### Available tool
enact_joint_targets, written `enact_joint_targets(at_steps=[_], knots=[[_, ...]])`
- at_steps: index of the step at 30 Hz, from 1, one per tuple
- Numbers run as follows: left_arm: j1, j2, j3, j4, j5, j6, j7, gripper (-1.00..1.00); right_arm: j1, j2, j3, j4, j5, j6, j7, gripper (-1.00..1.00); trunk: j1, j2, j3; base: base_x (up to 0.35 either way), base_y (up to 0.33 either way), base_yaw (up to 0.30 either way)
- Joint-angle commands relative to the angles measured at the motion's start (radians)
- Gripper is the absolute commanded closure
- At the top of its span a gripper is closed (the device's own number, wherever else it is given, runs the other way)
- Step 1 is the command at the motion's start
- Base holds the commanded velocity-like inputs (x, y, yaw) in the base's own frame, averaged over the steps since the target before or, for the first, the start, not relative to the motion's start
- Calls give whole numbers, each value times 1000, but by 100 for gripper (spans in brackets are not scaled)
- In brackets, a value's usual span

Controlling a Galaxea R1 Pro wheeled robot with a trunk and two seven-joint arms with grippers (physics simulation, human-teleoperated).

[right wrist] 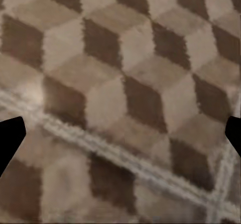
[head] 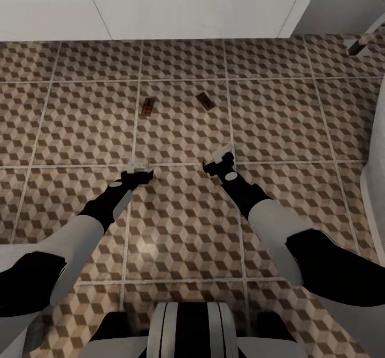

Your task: Take the four mousetraps from the cabinet in the bathroom and place them on the bathroom floor. Make sure all four end up on the same floor surface, and ensure that at least two of them are either under or directly next to the same bathroom sink.

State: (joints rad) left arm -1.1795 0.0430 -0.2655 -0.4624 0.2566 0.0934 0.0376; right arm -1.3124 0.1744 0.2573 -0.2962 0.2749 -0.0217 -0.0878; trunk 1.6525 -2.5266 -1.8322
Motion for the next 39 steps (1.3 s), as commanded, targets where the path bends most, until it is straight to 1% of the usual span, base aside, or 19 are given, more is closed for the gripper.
enact_joint_targets(at_steps=[1,39], knots=[[0,1,-8,-2,10,5,4,-100,-1,0,3,2,7,-2,-6,-100,-1,0,0,-333,0,0],[0,1,-8,0,12,5,5,-100,-1,0,2,2,7,-2,-7,-100,-1,0,0,-333,0,0]])
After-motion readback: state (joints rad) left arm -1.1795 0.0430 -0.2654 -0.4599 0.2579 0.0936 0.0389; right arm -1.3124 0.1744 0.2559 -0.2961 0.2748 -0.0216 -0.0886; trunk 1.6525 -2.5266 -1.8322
